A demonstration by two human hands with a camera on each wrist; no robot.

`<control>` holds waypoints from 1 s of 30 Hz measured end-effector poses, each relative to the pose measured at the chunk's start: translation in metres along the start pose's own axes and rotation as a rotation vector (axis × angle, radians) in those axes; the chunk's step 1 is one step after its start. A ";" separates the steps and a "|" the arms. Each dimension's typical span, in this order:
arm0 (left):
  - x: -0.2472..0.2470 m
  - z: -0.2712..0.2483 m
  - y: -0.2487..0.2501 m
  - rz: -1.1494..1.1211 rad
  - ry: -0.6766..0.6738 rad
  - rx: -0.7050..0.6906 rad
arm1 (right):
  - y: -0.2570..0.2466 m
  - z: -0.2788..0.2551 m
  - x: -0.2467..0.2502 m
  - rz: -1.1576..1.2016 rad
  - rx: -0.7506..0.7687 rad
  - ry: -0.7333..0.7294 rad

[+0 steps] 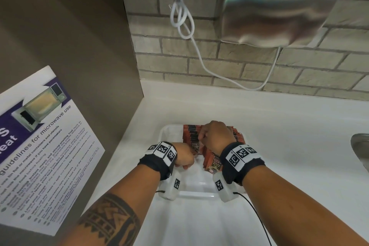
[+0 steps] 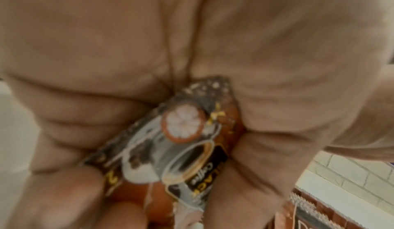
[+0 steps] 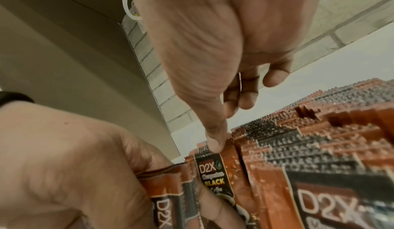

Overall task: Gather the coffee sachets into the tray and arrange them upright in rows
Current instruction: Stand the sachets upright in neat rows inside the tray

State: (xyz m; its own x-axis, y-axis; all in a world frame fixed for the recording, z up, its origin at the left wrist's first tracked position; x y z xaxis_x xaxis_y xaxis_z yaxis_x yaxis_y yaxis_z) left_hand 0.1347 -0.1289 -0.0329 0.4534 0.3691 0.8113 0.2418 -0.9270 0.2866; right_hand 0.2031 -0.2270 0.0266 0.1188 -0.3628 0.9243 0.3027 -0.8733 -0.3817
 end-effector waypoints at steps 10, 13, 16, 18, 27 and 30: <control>0.009 -0.010 -0.011 -0.383 0.020 0.034 | 0.008 -0.010 0.022 0.203 0.020 0.050; 0.029 -0.014 -0.012 -0.654 0.064 -0.077 | 0.004 -0.018 0.025 0.370 0.037 -0.037; 0.047 -0.019 -0.012 -0.856 0.149 -0.152 | 0.001 -0.020 0.030 0.512 0.014 -0.060; 0.051 -0.023 -0.008 -1.003 0.171 -0.170 | 0.000 -0.017 0.036 0.578 0.004 -0.019; 0.051 -0.032 0.003 -1.162 0.198 -0.221 | -0.004 -0.011 0.044 0.605 -0.004 0.042; 0.051 -0.031 -0.010 -0.955 0.235 -0.189 | -0.002 -0.007 0.055 0.574 -0.013 0.111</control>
State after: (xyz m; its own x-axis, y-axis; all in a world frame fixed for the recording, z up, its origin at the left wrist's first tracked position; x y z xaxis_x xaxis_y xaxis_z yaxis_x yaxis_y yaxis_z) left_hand 0.1295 -0.1029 0.0215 -0.0457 0.9608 0.2733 0.2665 -0.2519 0.9303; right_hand 0.2019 -0.2475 0.0787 0.1602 -0.8104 0.5636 0.2079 -0.5305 -0.8218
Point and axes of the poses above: each hand's wrist, its own z-axis towards the middle knuckle, its own x-axis out of the back of the hand, y = z × x, the point moved 8 cm from there along z, towards the middle knuckle, and after that the axes turned 15 degrees about y, right-handed, at the moved point
